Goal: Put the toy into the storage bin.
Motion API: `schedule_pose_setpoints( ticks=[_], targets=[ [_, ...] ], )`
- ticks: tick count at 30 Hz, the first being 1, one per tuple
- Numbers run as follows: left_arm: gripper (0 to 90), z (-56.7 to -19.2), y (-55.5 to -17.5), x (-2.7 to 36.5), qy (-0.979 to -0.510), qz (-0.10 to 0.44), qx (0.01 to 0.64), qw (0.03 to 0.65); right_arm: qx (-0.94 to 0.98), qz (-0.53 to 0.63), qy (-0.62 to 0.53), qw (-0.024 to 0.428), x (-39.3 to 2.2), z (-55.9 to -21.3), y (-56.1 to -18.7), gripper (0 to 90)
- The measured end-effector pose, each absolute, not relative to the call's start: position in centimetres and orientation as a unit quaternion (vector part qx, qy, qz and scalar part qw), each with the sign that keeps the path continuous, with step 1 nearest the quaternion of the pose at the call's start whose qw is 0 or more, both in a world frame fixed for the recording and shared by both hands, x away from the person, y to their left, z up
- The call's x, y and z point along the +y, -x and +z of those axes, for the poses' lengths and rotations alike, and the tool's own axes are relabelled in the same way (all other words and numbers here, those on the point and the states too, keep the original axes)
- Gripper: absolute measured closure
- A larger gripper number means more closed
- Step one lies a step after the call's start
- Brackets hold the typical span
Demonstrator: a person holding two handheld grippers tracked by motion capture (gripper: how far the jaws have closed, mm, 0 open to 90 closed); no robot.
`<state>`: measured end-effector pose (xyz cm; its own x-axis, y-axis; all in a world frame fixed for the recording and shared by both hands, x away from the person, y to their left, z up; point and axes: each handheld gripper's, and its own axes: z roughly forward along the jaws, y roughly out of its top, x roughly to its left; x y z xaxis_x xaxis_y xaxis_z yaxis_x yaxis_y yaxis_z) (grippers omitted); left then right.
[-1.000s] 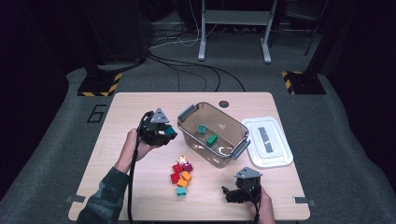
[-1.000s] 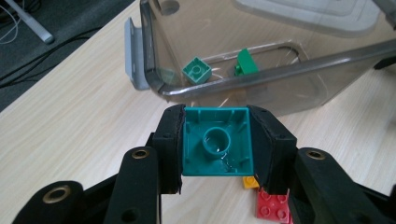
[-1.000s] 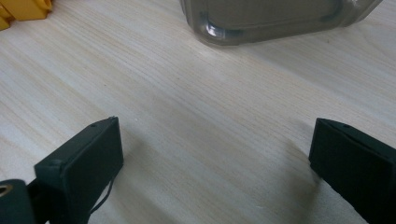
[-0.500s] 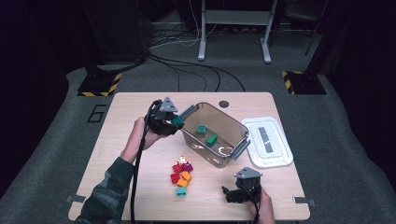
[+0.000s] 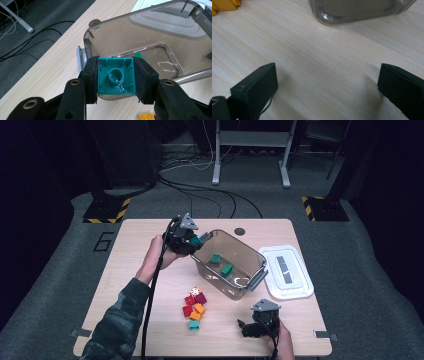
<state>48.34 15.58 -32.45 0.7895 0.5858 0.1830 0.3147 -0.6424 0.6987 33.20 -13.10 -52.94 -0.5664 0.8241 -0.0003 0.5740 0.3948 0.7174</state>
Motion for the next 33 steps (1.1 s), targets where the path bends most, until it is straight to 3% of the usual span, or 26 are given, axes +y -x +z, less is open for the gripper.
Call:
schedule_pose_setpoints(
  ticks=[29, 31, 33],
  targets=[
    [56.7, -34.4, -52.5, 11.6, -0.891, 0.169, 0.280, 0.314, 0.818, 0.344, -0.425, 0.182, -13.2, -52.9, -33.2, 2.1],
    [42.3, -34.5, -52.5, 11.8, -0.888, 0.165, 0.291, 0.317, 0.818, 0.344, -0.424, 0.182, -13.2, -52.9, -33.2, 2.1],
    [35.5, -34.5, -52.4, 12.0, -0.886, 0.164, 0.294, 0.319, 0.818, 0.343, -0.425, 0.181, -13.2, -52.9, -33.2, 2.1]
  ],
)
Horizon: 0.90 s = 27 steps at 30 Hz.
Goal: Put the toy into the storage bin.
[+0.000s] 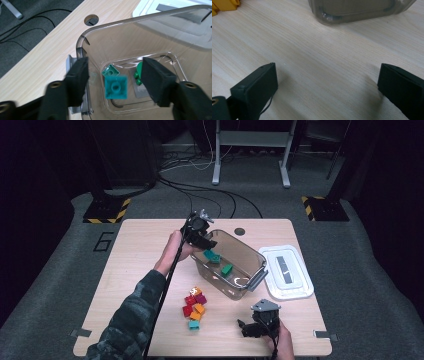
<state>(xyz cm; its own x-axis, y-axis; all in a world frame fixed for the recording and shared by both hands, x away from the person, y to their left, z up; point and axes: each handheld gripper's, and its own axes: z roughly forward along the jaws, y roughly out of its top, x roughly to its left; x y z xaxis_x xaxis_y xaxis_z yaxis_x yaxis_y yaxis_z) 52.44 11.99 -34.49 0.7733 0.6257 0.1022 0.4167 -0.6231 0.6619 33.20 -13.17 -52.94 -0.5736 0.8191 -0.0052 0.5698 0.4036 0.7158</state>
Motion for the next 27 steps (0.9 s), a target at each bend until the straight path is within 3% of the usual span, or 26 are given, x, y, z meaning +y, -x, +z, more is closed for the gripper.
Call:
schedule_pose_setpoints(
  ticks=[7, 27],
  targets=[
    [22.8, -34.5, -51.6, 13.5, -0.880, 0.170, 0.299, 0.329, 0.815, 0.344, -0.429, 0.183, -13.1, -52.9, -33.2, 2.0],
    [9.1, -35.6, -46.5, 18.5, -0.865, 0.196, 0.308, 0.343, 0.818, 0.343, -0.425, 0.181, -13.2, -52.9, -33.2, 1.9]
  ],
)
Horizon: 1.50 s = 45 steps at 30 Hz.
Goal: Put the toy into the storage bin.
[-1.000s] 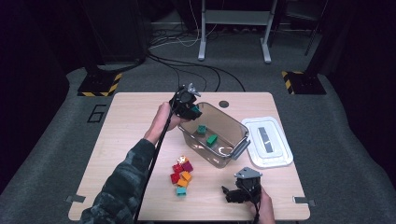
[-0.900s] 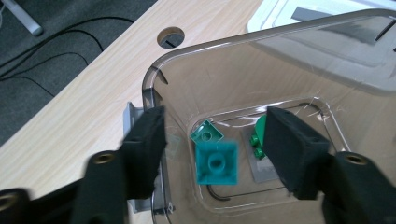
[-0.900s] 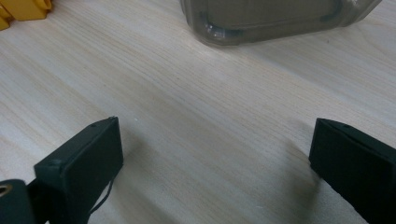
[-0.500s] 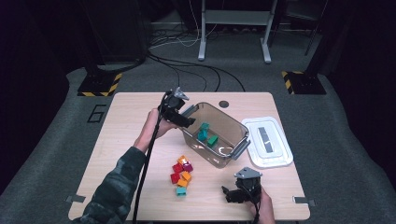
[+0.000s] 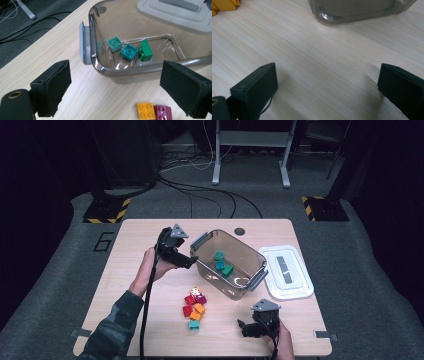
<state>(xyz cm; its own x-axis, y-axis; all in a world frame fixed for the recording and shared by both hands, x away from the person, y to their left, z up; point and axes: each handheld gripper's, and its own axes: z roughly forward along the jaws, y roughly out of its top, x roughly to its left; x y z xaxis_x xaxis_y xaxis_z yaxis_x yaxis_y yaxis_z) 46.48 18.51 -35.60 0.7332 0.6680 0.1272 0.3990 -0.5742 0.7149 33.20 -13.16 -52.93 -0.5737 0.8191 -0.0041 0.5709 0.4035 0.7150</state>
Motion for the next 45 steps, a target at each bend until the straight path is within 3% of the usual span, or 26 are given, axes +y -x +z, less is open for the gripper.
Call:
schedule_pose_setpoints(
  ticks=[22, 45],
  targets=[
    [1.8, -41.9, -43.0, 21.0, -0.861, 0.185, 0.334, 0.335, 0.820, 0.341, -0.424, 0.180, -13.0, -52.9, -33.3, 0.1],
    [3.2, -49.0, -41.9, 20.0, -0.874, 0.129, 0.355, 0.304, 0.811, 0.338, -0.439, 0.188, -13.5, -53.0, -33.5, 0.0]
  ],
)
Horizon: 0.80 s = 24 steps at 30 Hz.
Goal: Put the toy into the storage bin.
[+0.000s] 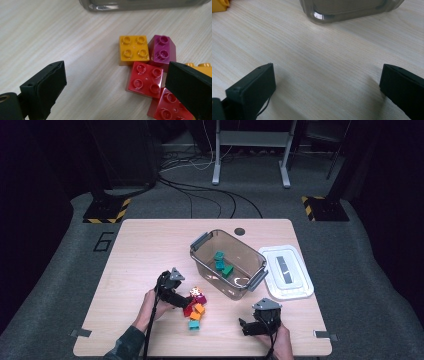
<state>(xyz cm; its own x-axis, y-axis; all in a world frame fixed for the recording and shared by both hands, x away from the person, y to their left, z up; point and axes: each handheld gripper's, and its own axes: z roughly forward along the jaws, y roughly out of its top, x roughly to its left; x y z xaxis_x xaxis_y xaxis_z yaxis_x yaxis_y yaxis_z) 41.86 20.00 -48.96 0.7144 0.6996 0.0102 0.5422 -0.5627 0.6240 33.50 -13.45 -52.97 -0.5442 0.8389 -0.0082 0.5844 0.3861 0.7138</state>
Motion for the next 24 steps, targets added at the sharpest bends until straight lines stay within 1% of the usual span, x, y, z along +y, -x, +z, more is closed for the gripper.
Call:
schedule_pose_setpoints(
  ticks=[4, 7, 8, 10, 12, 14, 15, 16, 22, 23, 24],
  targets=[
    [3.9, -49.6, -41.9, 19.8, -0.875, 0.122, 0.359, 0.301, 0.809, 0.339, -0.442, 0.187, -13.4, -53.0, -33.5, 0.0],
    [7.7, -49.9, -41.9, 19.6, -0.876, 0.118, 0.356, 0.302, 0.810, 0.339, -0.440, 0.188, -13.4, -53.0, -33.6, 0.0],
    [13.6, -49.9, -41.8, 19.6, -0.878, 0.120, 0.354, 0.301, 0.810, 0.339, -0.441, 0.188, -13.4, -53.0, -33.5, 0.0],
    [17.8, -50.1, -41.8, 19.5, -0.879, 0.115, 0.350, 0.302, 0.809, 0.339, -0.441, 0.187, -13.4, -53.0, -33.5, 0.0],
    [29.8, -50.3, -41.8, 19.5, -0.881, 0.109, 0.349, 0.301, 0.809, 0.339, -0.442, 0.187, -13.4, -53.0, -33.5, 0.0],
    [31.3, -50.4, -41.8, 19.6, -0.883, 0.104, 0.347, 0.299, 0.809, 0.339, -0.442, 0.188, -13.4, -53.0, -33.5, 0.0],
    [36.8, -50.4, -41.8, 19.6, -0.883, 0.104, 0.347, 0.299, 0.809, 0.339, -0.442, 0.187, -13.4, -53.0, -33.5, 0.0],
    [38.6, -50.5, -41.8, 19.6, -0.883, 0.107, 0.346, 0.299, 0.809, 0.339, -0.442, 0.187, -13.4, -53.0, -33.5, 0.0],
    [55.8, -50.5, -41.7, 19.9, -0.883, 0.111, 0.344, 0.298, 0.810, 0.339, -0.440, 0.187, -13.4, -53.0, -33.6, 0.0],
    [58.0, -50.6, -41.7, 20.0, -0.883, 0.112, 0.345, 0.298, 0.809, 0.339, -0.441, 0.187, -13.4, -53.0, -33.5, 0.0],
    [58.1, -50.5, -41.6, 20.1, -0.883, 0.109, 0.346, 0.297, 0.810, 0.339, -0.440, 0.187, -13.4, -53.0, -33.5, 0.0]
  ],
)
